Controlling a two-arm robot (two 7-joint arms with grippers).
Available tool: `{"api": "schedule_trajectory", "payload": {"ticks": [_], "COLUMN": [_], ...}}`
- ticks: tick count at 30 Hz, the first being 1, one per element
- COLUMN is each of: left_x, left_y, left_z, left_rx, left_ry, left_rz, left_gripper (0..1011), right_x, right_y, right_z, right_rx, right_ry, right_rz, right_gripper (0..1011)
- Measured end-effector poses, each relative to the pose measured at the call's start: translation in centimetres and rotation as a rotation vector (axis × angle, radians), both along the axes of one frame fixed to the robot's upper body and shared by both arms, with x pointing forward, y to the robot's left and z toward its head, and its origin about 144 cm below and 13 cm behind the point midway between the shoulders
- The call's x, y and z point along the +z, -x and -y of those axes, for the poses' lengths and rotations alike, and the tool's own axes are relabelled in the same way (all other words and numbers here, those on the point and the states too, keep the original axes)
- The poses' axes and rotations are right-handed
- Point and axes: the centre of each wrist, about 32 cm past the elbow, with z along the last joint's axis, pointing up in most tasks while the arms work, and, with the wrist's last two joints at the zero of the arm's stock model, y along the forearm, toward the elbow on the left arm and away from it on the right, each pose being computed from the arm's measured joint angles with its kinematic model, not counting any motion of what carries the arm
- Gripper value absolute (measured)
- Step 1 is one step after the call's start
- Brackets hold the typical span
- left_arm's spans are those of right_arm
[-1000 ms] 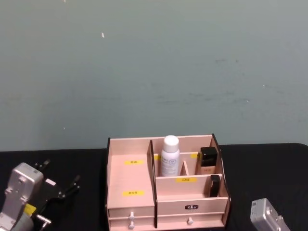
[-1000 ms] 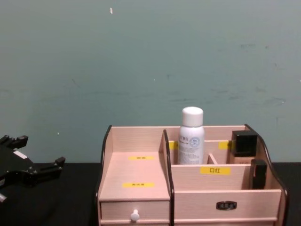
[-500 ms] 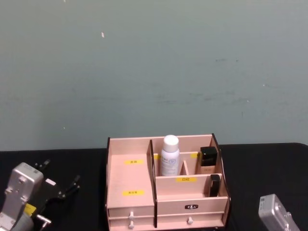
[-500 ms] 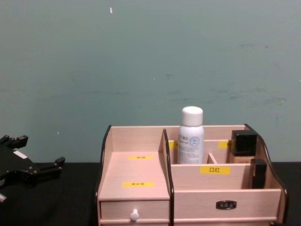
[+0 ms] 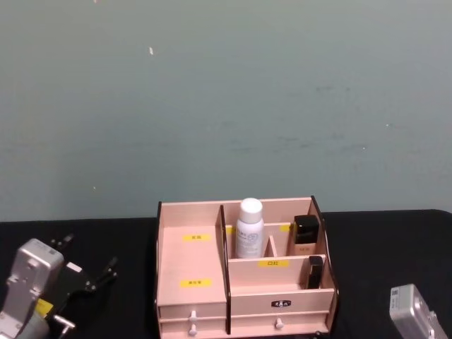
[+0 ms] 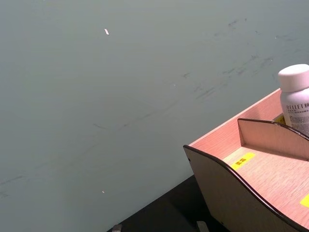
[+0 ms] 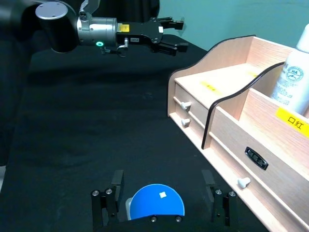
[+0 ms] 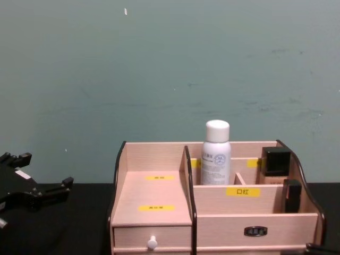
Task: Pick up the facial cleanser and watermelon frost from the table and place them into the tiered storage box.
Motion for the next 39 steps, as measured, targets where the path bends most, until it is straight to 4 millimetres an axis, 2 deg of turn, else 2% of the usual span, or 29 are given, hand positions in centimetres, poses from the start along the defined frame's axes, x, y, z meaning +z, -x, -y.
{"api": "schedule_trajectory", "payload": {"ticks": [17,39], "left_x": [0.00,0.00], "left_y": [0.00,0.00], "left_z": [0.00,0.00], "left_rx": [0.000,0.000], "left_ry": [0.000,0.000], "left_rz": [0.000,0.000], "left_gripper": [1001,1001], "right_x": [-0.32,-0.88], "right_y": [0.67,0.32], "right_z": [0.59,0.59], "right_rx": [0.019,0.025], "right_ry": [0.037,0.068], "right_rz": [-0.031,-0.065], "right_gripper": [1000,1000]}}
